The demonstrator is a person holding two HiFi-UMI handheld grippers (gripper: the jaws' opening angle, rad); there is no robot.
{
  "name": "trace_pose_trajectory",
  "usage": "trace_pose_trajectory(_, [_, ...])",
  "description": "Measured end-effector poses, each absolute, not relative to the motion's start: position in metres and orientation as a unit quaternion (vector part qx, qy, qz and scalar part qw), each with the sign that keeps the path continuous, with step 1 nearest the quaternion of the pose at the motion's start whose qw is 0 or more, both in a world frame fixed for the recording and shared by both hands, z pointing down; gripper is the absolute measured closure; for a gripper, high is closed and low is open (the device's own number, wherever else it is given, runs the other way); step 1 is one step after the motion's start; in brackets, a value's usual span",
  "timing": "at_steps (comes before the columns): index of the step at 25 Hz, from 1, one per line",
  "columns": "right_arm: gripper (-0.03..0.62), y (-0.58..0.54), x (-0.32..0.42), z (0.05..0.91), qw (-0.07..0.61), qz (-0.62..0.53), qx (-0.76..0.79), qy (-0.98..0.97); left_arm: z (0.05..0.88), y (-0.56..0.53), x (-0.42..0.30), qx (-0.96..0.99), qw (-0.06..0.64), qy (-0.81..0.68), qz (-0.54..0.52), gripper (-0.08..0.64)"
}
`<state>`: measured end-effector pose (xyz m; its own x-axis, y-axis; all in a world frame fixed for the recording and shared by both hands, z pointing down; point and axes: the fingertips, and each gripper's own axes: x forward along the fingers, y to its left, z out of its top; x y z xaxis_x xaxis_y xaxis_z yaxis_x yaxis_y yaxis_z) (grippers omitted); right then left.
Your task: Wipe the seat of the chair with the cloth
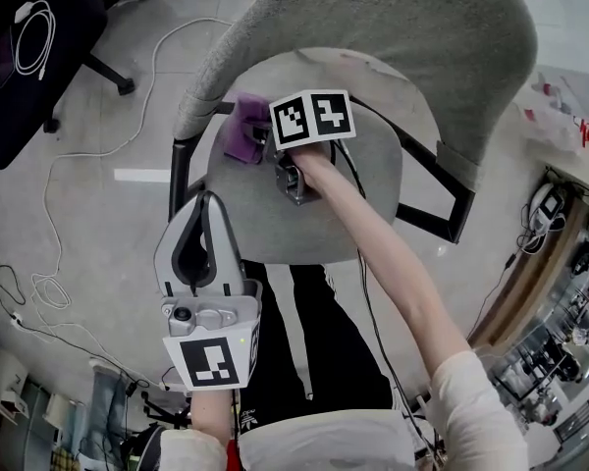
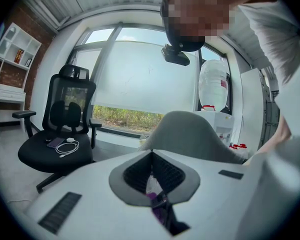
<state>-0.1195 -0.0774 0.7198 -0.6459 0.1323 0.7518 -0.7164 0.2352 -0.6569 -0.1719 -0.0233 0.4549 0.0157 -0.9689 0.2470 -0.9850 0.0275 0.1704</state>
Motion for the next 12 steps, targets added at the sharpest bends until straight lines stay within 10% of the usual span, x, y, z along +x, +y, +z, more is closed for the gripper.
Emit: trace_pose_trajectory(12, [0.505, -0.104, 0.031, 0.718, 0.44, 0.524, 0.294, -0.667, 0.452, -0.027, -0.153, 0.712, 0.147, -0.686, 0.035, 0.548])
